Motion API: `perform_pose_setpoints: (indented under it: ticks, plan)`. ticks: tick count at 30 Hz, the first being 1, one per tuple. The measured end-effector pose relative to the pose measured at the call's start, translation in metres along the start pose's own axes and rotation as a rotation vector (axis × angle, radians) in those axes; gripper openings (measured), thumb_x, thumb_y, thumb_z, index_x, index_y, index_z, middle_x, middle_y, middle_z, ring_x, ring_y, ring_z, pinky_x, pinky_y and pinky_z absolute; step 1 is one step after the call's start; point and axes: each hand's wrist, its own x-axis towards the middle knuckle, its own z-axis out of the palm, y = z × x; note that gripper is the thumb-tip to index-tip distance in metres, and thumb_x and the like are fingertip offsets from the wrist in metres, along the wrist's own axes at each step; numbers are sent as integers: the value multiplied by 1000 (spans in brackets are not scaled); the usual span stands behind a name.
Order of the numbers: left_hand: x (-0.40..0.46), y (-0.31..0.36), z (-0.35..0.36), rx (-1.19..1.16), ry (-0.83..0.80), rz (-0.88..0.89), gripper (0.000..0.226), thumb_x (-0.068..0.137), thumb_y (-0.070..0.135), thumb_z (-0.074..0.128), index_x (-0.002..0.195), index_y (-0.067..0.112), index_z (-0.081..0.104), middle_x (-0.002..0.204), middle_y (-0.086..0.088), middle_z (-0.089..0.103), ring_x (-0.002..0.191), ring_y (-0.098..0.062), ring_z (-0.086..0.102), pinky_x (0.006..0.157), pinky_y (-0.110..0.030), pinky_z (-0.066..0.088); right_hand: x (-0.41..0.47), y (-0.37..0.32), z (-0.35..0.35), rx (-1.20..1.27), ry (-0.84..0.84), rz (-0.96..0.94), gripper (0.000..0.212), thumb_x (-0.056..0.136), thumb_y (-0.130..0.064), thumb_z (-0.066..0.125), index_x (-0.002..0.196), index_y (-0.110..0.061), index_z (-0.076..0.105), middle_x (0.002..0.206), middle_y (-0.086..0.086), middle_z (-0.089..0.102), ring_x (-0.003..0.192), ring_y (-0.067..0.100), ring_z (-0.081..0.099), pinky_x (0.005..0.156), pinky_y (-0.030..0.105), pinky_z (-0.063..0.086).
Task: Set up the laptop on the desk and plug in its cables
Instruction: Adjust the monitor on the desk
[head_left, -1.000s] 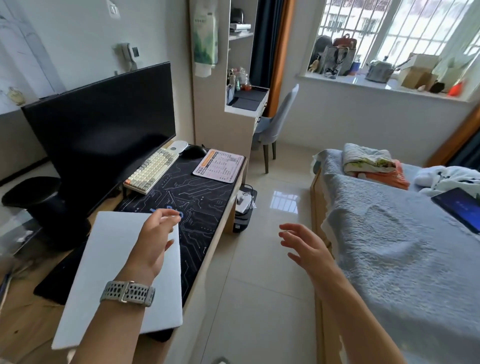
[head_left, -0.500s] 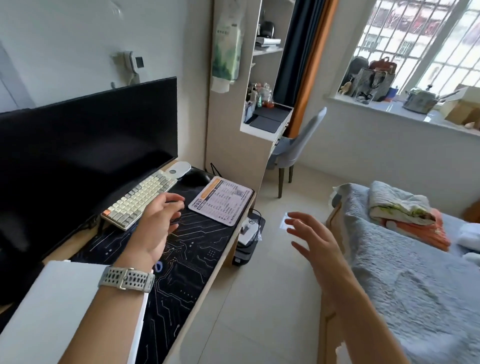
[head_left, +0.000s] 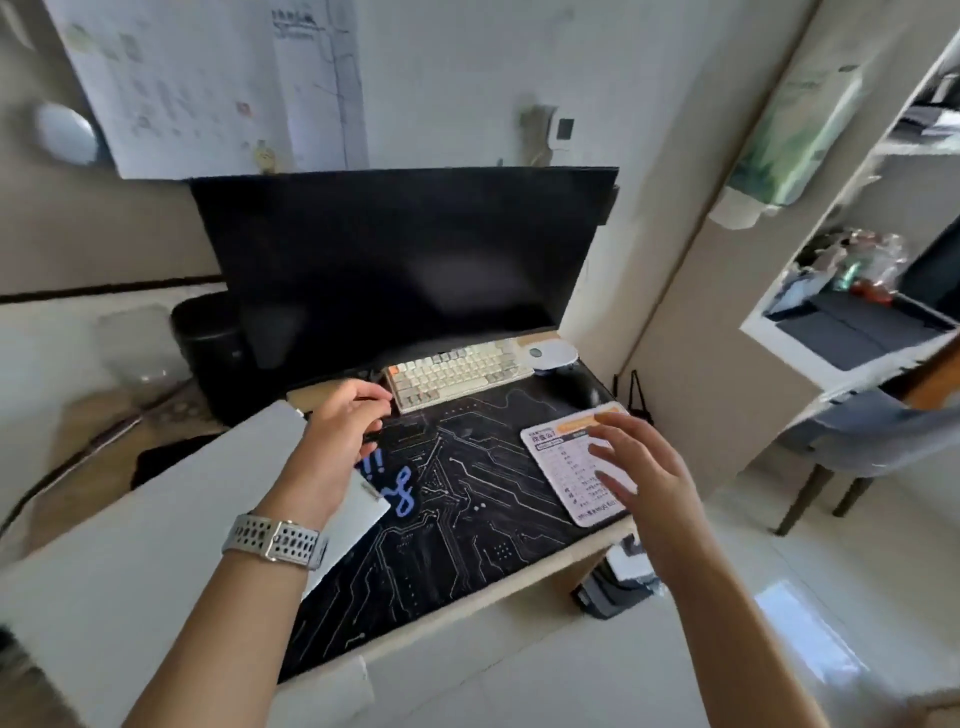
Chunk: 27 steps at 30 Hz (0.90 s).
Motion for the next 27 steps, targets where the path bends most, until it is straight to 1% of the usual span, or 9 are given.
perform_pose_setpoints:
  ticks: [2,5,11,13,17,21,23,25,27]
  plan:
    - [-16,-1,-7,-40,105,-28,10,89,21,57,92,24,66,107,-2,64,100,-17,58,83,-33,44,19,-1,5,-35,-111,0,18,94,-24,56,107,-28,68,113,0,69,110,14,62,98,34,47]
    - [-41,-4,-21,-86,245,-50,11,74,28,59,83,26,64,100,-4,63,94,-17,56,77,-32,41,39,-2,22,-54,-249,-17,16,95,-22,54,104,-26,67,111,1,68,110,14,62,98,35,46]
    - [-54,-24,-24,-61,343,-62,6,82,26,60,86,24,64,102,-5,65,99,-19,57,81,-34,41,65,12,34,-5,-339,-23,20,89,-30,58,106,-25,67,113,0,67,109,13,62,100,37,48]
    - [-43,-27,-16,-65,340,-52,6,88,22,59,86,23,65,104,-7,65,101,-20,57,81,-35,40,77,15,30,-15,-342,-18,26,84,-35,59,106,-25,66,113,0,67,109,12,62,101,38,48]
    - [-4,-20,-1,-80,319,-15,11,89,24,58,84,27,67,115,-6,64,103,-18,58,82,-33,41,117,13,18,-41,-314,-29,17,95,-27,55,108,-25,65,115,0,66,111,14,61,103,41,46]
    - [44,8,11,-73,261,71,16,94,23,54,91,29,68,111,-1,66,106,-16,58,82,-32,41,159,-5,7,-99,-294,-71,22,96,-32,51,115,-31,63,122,-4,64,114,11,59,105,38,45]
    - [63,23,19,-67,231,119,18,96,24,52,96,30,69,115,1,66,111,-16,57,83,-30,43,178,-18,2,-119,-286,-105,25,98,-34,49,120,-35,60,125,-7,61,116,8,57,102,32,45]
    - [79,35,27,-51,183,160,19,97,26,51,100,33,68,119,3,64,115,-15,56,87,-31,47,194,-29,-3,-93,-248,-132,27,98,-33,48,124,-36,58,127,-11,60,117,5,55,97,27,44]
    - [87,42,33,-27,147,175,18,94,34,52,101,39,68,116,12,65,117,-9,55,95,-38,48,206,-33,-7,-94,-225,-164,29,99,-31,48,127,-37,56,128,-15,58,119,1,52,101,29,40]
